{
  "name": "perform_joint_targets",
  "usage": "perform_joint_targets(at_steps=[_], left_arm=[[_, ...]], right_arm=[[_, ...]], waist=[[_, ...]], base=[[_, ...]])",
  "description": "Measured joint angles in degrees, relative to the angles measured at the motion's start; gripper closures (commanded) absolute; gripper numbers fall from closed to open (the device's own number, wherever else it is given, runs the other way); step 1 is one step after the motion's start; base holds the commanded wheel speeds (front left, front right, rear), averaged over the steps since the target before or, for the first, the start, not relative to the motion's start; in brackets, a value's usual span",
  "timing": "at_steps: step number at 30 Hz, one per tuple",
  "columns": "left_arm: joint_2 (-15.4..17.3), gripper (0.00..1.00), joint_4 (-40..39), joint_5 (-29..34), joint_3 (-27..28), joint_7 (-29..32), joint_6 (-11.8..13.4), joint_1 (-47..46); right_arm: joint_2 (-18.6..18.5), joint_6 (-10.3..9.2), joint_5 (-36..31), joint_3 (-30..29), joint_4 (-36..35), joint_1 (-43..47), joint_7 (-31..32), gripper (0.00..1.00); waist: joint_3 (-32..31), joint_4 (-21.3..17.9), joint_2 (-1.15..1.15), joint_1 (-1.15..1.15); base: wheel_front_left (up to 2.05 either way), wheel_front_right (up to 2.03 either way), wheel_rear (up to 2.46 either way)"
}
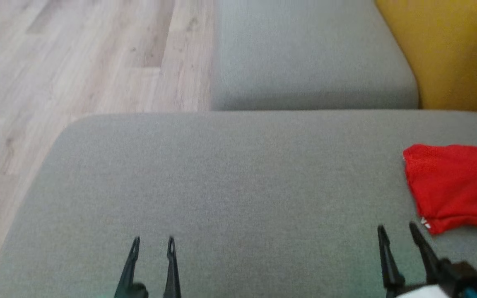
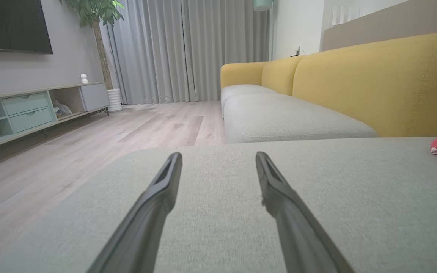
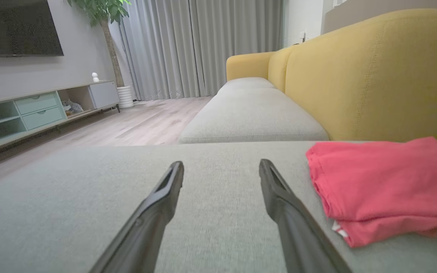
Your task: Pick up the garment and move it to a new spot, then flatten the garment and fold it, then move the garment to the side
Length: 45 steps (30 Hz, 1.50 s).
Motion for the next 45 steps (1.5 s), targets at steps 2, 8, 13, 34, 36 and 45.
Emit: perform_joint_targets(at_steps=[2, 8, 13, 34, 36, 45], left_arm=[[0.1, 0.0, -0.1, 0.0, 0.1, 0.0, -0.1, 1.5], [0.2, 0.0, -0.3, 0.6, 1.6, 0.0, -1.3, 2.5], [0.2, 0.0, -0.3, 1.0, 1.6, 0.0, -2.1, 2.8], [0.3, 1.0, 3.9, -8.7, 2.8, 2.1, -4.4, 4.1], [0.4, 1.0, 3.9, -10.2, 3.2, 2.4, -4.8, 4.0], [0.4, 1.0, 4.3, -16.7, 3.8, 3.8, -6.1, 3.0]], right_arm=[[0.3, 0.0, 0.0, 0.2, 0.0, 1.9, 0.0, 0.0], [1.4, 0.0, -0.4, 1.2, 0.0, 3.3, 0.0, 0.0], [1.4, 0.0, -0.5, 1.2, 0.0, 3.3, 0.0, 0.0], [1.4, -0.02, 9.0, 0.6, 4.7, 4.2, 2.4, 1.0], [1.4, -0.02, 10.3, 0.4, 4.7, 4.2, 2.8, 1.0], [1.4, -0.02, 16.4, -0.6, 4.7, 2.4, 4.3, 1.0]], waist=[[-1.2, 0.0, 0.0, 0.0], [-2.6, -0.2, 0.0, 0.01], [-2.6, -0.3, 0.0, 0.02], [-1.1, -0.8, 0.0, 0.03], [-0.9, -0.9, 0.0, 0.03], [0.0, -1.1, 0.0, 0.03]], base=[[0.0, 0.0, 0.0], [0.0, 0.0, 0.0], [0.0, 0.0, 0.0], [0.0, 0.0, 0.0], [0.0, 0.0, 0.0], [0.0, 0.0, 0.0]])
